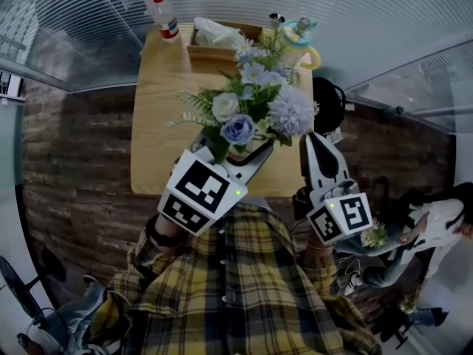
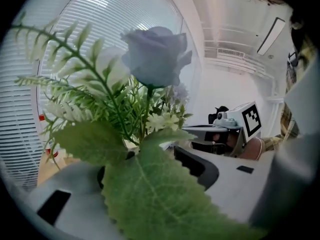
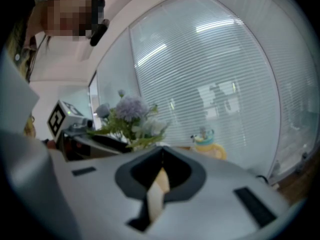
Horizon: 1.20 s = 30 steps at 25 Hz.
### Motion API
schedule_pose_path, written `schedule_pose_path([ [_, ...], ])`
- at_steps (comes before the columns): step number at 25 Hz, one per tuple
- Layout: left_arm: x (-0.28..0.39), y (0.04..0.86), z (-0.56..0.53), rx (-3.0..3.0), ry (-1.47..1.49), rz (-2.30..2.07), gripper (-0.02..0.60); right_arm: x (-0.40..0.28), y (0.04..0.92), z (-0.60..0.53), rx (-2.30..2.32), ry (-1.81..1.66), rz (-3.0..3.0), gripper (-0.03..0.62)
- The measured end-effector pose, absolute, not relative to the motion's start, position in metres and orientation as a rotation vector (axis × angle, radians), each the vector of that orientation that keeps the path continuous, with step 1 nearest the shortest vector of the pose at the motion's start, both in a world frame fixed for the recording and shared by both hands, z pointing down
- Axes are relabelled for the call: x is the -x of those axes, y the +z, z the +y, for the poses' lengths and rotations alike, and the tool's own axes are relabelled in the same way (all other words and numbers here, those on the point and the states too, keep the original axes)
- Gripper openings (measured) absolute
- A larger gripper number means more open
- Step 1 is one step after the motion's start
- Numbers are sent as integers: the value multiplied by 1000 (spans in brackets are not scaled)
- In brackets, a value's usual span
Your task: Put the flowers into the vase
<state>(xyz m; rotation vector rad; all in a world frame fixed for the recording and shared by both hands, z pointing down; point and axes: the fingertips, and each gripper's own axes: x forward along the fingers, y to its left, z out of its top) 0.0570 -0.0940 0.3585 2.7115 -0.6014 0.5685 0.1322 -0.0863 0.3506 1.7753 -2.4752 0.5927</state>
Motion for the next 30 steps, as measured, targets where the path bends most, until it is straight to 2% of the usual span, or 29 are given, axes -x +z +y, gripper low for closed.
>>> schedule_pose_path([
  [15,-41,386,-72,-2662,856,-547,195,-132,356,-90,-1747,607,-2482,13],
  [30,-21,395,-60,-2592,1014,-615,195,-131,356,-82,-1739,611,-2488,12],
])
